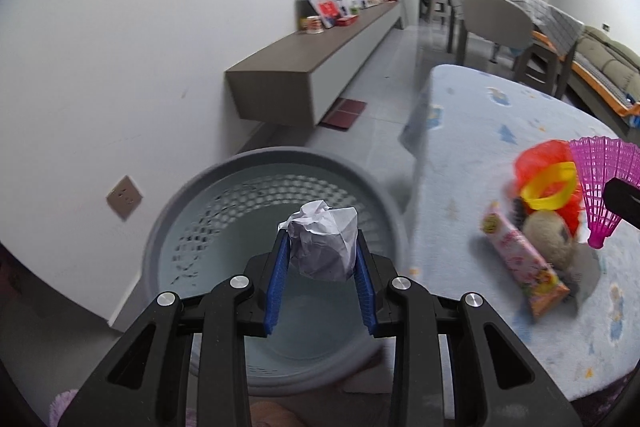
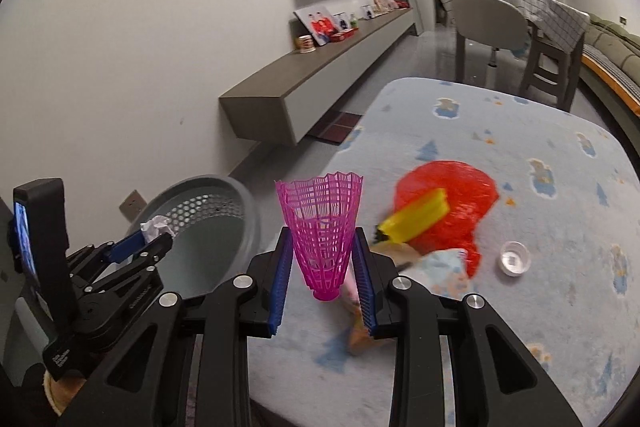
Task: Collect trash
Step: 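Move both grippers over the wastebasket and open them to drop the items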
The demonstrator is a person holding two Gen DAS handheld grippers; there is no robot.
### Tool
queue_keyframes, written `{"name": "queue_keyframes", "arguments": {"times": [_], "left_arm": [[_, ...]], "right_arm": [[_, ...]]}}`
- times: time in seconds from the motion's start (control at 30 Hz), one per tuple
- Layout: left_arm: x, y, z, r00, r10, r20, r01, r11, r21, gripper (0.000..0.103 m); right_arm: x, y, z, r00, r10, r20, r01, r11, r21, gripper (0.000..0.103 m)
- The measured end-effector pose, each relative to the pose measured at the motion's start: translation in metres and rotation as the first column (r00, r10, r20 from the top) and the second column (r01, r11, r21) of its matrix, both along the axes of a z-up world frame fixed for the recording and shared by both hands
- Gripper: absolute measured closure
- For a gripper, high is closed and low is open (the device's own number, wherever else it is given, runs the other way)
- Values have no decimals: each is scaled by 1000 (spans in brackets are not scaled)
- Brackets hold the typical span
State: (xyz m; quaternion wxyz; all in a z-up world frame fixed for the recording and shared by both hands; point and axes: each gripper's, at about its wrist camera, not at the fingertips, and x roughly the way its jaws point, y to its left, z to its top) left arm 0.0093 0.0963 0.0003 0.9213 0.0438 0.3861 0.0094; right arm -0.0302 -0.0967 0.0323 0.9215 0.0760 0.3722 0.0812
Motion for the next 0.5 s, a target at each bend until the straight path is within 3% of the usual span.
{"name": "queue_keyframes", "arguments": {"times": [0.27,0.5], "left_arm": [[14,55,-19,989,133,-63,-132,991,26,72],[21,76,-28,978,180,-105,-178,984,30,69]], "right_arm": [[41,80,-25,978,193,-72,-191,981,34,74],[69,119,-52,951,272,-147,-266,962,60,74]]}}
